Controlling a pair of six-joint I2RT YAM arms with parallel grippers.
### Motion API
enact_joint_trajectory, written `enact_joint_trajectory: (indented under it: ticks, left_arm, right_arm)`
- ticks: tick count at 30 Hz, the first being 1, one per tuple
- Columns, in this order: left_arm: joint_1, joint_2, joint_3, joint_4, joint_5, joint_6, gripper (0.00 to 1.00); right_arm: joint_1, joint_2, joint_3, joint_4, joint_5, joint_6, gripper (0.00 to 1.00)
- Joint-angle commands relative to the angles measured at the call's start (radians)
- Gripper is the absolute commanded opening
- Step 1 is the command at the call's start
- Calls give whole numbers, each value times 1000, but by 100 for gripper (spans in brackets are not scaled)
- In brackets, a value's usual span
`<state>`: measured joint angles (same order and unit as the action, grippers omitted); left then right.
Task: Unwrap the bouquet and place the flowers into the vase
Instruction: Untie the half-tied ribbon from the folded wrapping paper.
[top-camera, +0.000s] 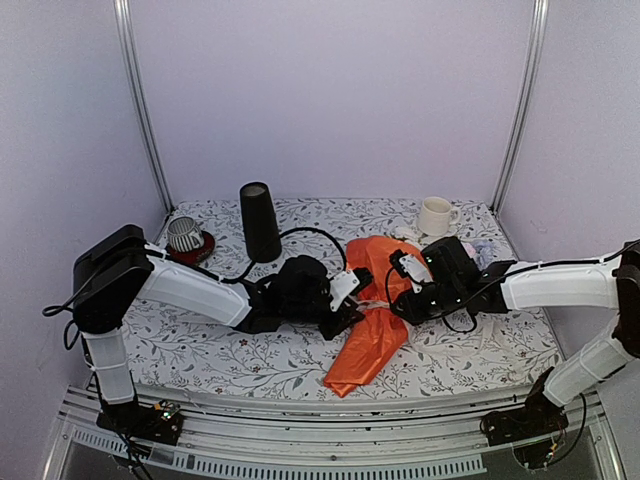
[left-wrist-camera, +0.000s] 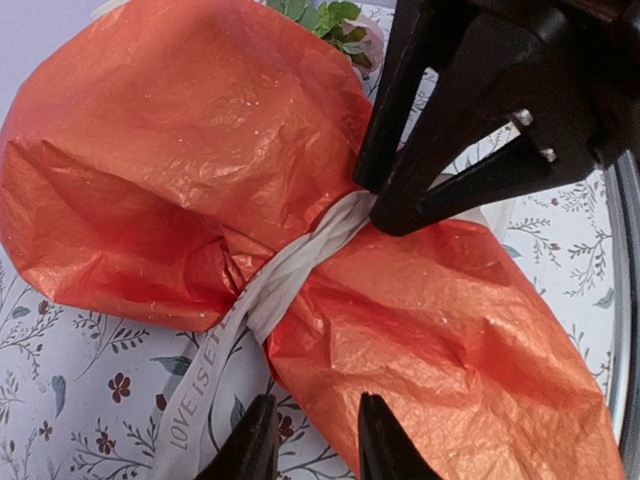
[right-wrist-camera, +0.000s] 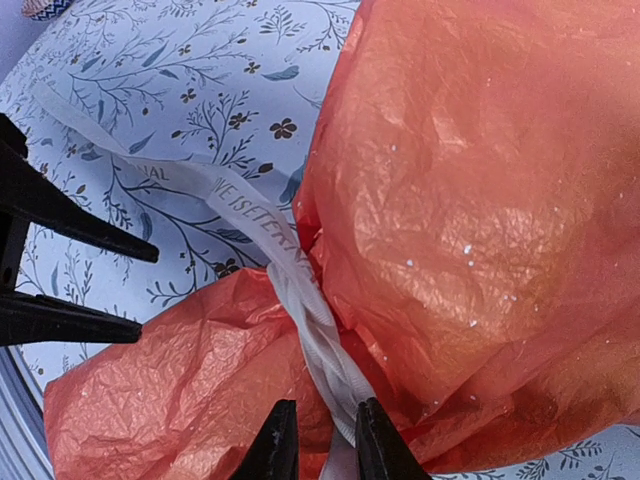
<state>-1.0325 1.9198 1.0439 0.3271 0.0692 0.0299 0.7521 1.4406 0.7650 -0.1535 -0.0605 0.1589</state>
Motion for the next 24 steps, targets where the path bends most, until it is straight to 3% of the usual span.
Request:
enact_joint_trajectory:
  ticks: [1, 6, 8, 10, 16, 24]
  left_arm:
    - [-16, 13, 16, -8, -3, 7, 30]
    - [-15, 12, 16, -13, -18, 8, 29]
    - [-16, 9, 15, -14, -22, 8, 29]
    - [-16, 7, 13, -14, -22, 8, 29]
    - [-16, 1, 9, -12, -34, 10, 29]
    - [-16, -8, -2, -4, -55, 10, 29]
  right_arm:
    - [26, 42, 51, -17, 97, -27, 23]
    - [50, 83, 81, -43, 150, -27, 20]
    - [63, 85, 87, -50, 163, -27, 9]
    - [72, 72, 86, -52, 166, -23, 6]
    - [76, -28, 53, -30, 184, 9, 5]
    - [74, -201, -84, 20, 282, 177, 4]
